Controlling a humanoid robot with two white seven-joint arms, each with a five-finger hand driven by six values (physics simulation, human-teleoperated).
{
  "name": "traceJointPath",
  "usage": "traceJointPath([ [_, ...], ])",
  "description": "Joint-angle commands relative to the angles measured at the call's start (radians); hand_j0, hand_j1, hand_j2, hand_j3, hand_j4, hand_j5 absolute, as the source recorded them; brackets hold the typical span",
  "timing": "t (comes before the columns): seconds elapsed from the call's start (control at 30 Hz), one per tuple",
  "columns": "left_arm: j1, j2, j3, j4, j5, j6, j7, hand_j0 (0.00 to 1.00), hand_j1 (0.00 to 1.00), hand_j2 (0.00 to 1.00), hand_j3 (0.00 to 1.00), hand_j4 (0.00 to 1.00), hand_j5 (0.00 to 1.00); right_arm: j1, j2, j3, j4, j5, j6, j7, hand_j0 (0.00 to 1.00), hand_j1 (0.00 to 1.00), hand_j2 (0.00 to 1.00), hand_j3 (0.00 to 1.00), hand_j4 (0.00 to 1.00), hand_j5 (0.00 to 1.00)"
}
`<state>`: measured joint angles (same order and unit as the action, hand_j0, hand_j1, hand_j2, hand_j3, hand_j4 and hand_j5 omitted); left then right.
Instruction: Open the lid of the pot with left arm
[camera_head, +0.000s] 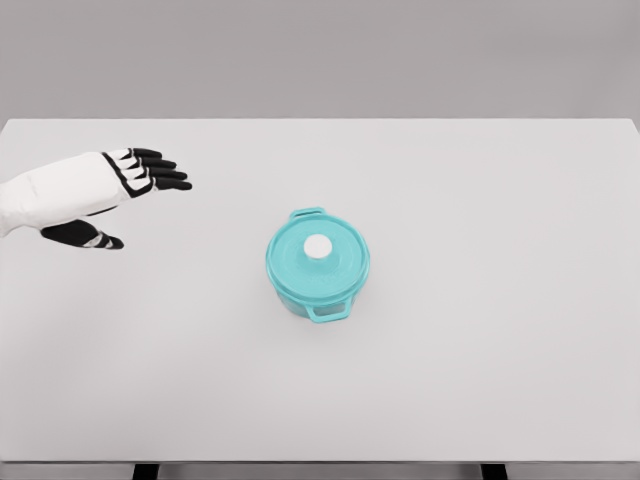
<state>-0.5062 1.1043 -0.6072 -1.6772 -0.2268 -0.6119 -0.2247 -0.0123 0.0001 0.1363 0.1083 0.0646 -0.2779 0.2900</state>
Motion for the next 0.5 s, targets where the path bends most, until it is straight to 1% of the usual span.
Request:
traceJointPath([
  [0.0, -0.012, -0.006, -0.032, -0.033, 0.003, 0.001, -0.004, 1.0, 1.0, 1.0, 1.0, 1.0, 1.0, 0.0, 0.0, -0.003, 0.004, -0.002, 0.0, 0.003, 1.0, 1.0, 1.0, 1.0, 1.0, 1.0],
  [0.03, -0.055, -0.027, -0.036, -0.038, 0.004, 0.001, -0.004, 1.0, 1.0, 1.0, 1.0, 1.0, 1.0, 0.012, 0.0, -0.001, 0.007, -0.002, 0.0, 0.003, 1.0, 1.0, 1.0, 1.0, 1.0, 1.0],
  [0.07, -0.113, -0.083, -0.066, -0.041, 0.004, 0.001, -0.004, 1.0, 1.0, 1.0, 1.0, 1.0, 1.0, 0.02, 0.0, -0.004, 0.005, 0.0, 0.0, 0.003, 1.0, 1.0, 1.0, 1.0, 1.0, 1.0],
  [0.1, -0.219, -0.138, -0.187, -0.042, 0.004, 0.001, -0.004, 1.0, 1.0, 1.0, 1.0, 1.0, 1.0, 0.02, 0.0, -0.003, 0.004, 0.0, 0.0, 0.003, 1.0, 1.0, 1.0, 1.0, 1.0, 1.0],
  [0.13, -0.287, -0.161, -0.285, -0.053, 0.017, 0.001, -0.004, 1.0, 1.0, 1.0, 1.0, 1.0, 1.0, 0.02, 0.0, -0.004, 0.004, 0.0, 0.0, 0.003, 1.0, 1.0, 1.0, 1.0, 1.0, 1.0],
  [0.17, -0.31, -0.176, -0.304, -0.056, 0.02, 0.001, -0.004, 1.0, 1.0, 1.0, 1.0, 1.0, 1.0, 0.02, 0.0, -0.003, 0.004, 0.0, 0.0, 0.003, 1.0, 1.0, 1.0, 1.0, 1.0, 1.0],
  [0.2, -0.34, -0.245, -0.359, -0.052, 0.02, 0.001, -0.004, 1.0, 1.0, 1.0, 1.0, 1.0, 1.0, 0.02, 0.0, -0.003, 0.004, 0.0, 0.0, 0.003, 1.0, 1.0, 1.0, 1.0, 1.0, 1.0],
  [0.23, -0.391, -0.256, -0.419, -0.045, 0.024, 0.001, 0.001, 1.0, 1.0, 1.0, 1.0, 1.0, 1.0, 0.02, 0.0, -0.004, 0.004, 0.0, 0.0, 0.003, 1.0, 1.0, 1.0, 1.0, 1.0, 1.0],
  [0.27, -0.42, -0.259, -0.437, -0.041, 0.058, 0.001, -0.005, 1.0, 1.0, 1.0, 1.0, 1.0, 1.0, 0.02, 0.0, -0.004, 0.004, 0.0, 0.0, 0.003, 1.0, 1.0, 1.0, 1.0, 1.0, 1.0],
  [0.3, -0.442, -0.273, -0.45, 0.007, 0.066, 0.001, -0.005, 1.0, 1.0, 1.0, 1.0, 1.0, 1.0, 0.02, 0.0, -0.004, 0.004, 0.0, 0.0, 0.003, 1.0, 1.0, 1.0, 1.0, 1.0, 1.0],
  [0.33, -0.451, -0.319, -0.488, 0.073, 0.06, 0.001, -0.005, 1.0, 1.0, 1.0, 1.0, 1.0, 1.0, 0.02, 0.0, -0.004, 0.004, 0.0, 0.0, 0.003, 1.0, 1.0, 1.0, 1.0, 1.0, 1.0],
  [0.37, -0.456, -0.348, -0.494, 0.086, 0.067, 0.001, -0.001, 1.0, 1.0, 1.0, 1.0, 1.0, 1.0, 0.02, 0.0, -0.004, 0.004, 0.0, 0.0, 0.003, 1.0, 1.0, 1.0, 1.0, 1.0, 1.0],
  [0.4, -0.465, -0.348, -0.494, 0.108, 0.092, 0.001, -0.004, 1.0, 1.0, 1.0, 1.0, 1.0, 1.0, 0.02, 0.0, -0.004, 0.004, 0.0, 0.0, 0.003, 1.0, 1.0, 1.0, 1.0, 1.0, 1.0],
  [0.43, -0.466, -0.348, -0.496, 0.122, 0.153, 0.001, -0.054, 1.0, 1.0, 1.0, 1.0, 1.0, 1.0, 0.02, 0.0, -0.004, 0.004, 0.0, 0.0, 0.003, 1.0, 1.0, 1.0, 1.0, 1.0, 1.0],
  [0.47, -0.468, -0.351, -0.496, 0.119, 0.233, 0.001, -0.169, 1.0, 1.0, 1.0, 1.0, 1.0, 1.0, 0.02, 0.0, -0.004, 0.004, 0.0, 0.0, 0.003, 1.0, 1.0, 1.0, 1.0, 1.0, 1.0],
])
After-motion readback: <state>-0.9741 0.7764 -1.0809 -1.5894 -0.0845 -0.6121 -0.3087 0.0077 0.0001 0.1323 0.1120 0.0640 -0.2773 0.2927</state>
